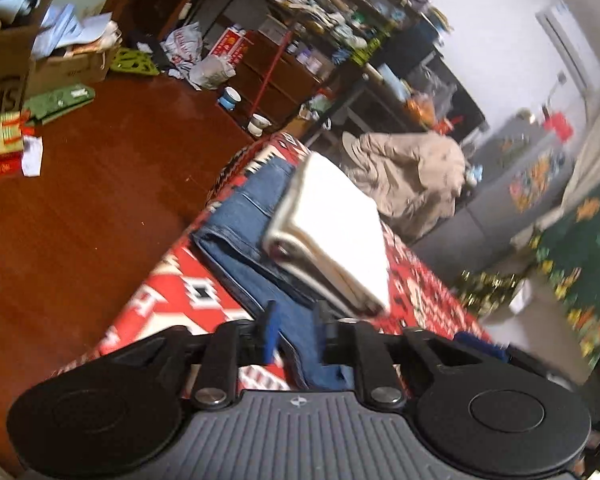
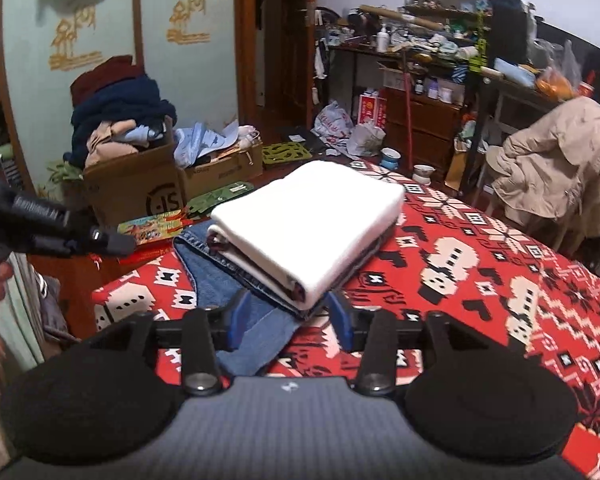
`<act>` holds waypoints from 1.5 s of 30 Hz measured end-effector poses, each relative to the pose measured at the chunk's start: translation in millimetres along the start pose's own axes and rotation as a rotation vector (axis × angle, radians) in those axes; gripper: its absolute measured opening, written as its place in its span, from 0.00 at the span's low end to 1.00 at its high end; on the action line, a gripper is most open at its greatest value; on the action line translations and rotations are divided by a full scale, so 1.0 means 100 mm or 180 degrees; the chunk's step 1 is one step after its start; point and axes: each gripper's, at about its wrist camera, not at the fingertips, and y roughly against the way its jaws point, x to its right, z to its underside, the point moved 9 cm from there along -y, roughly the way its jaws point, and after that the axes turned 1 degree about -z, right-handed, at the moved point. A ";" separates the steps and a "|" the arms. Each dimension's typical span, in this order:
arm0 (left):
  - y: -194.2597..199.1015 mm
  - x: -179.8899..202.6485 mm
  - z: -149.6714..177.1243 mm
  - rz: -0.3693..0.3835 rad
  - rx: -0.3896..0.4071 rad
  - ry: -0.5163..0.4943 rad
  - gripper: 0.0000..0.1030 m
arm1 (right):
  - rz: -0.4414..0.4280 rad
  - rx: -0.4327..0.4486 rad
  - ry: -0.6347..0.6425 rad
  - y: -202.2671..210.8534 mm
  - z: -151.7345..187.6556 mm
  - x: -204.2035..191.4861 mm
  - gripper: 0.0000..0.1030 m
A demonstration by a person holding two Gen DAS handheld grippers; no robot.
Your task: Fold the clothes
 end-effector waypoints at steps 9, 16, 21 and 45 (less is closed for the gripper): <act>0.08 0.67 0.34 -0.0370 -0.0068 -0.0521 0.55 | -0.0022 0.0099 -0.0194 0.59 -0.04 0.10 0.91; 0.18 0.79 0.49 -0.0778 0.0050 -0.0620 0.75 | 0.0035 0.0080 -0.0238 0.86 0.05 0.12 0.99; 0.29 0.91 0.64 -0.1157 0.0141 -0.0871 0.82 | 0.0076 0.0018 -0.0249 0.93 0.18 0.09 0.99; 0.58 1.11 0.88 -0.1504 0.0108 -0.1009 0.82 | 0.0103 -0.0164 -0.0404 1.07 0.39 -0.04 0.99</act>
